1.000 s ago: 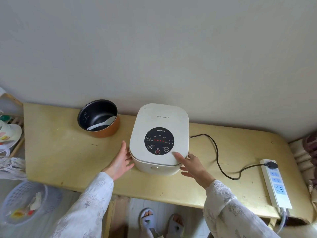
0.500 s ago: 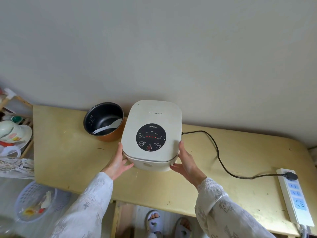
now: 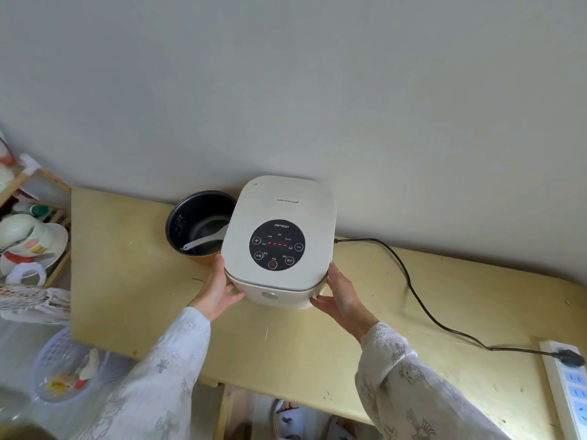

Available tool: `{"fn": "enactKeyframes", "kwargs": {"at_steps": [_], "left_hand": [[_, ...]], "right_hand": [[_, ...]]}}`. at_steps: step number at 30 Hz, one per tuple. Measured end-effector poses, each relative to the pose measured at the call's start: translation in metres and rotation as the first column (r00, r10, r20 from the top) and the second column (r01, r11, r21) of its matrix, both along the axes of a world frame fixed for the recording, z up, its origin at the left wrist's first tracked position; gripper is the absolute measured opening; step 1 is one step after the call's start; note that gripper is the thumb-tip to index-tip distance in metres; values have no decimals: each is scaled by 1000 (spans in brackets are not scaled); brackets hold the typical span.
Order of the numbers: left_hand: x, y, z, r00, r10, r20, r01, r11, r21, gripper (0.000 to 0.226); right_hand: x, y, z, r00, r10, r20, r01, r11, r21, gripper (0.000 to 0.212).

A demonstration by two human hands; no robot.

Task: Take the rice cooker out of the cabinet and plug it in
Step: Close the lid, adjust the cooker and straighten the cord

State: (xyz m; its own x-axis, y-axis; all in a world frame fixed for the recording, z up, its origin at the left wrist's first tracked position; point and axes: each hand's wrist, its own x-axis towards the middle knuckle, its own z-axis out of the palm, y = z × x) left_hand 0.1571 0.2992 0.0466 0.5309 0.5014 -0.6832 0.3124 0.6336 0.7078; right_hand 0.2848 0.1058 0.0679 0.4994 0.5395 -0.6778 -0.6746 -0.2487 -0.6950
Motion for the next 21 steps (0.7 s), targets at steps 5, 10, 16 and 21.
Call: {"fn": "enactKeyframes", "kwargs": {"at_steps": [5, 10, 16, 21], "left_hand": [[1, 6, 6, 1000, -6, -31, 6, 1000, 29, 47], [1, 0, 18, 987, 52, -154, 8, 931, 365, 32], [16, -17, 49, 987, 53, -153, 96, 566, 819, 32], [45, -65, 65, 987, -107, -116, 146, 340, 929, 31]], "right_hand": [[-2, 9, 1, 1000, 5, 16, -5, 1000, -6, 37], [4, 0, 5, 986, 142, 84, -133, 986, -104, 44], [17, -27, 11, 939, 208, 273, -121, 945, -303, 36], [38, -89, -2, 781, 363, 507, 9, 807, -591, 35]]}}
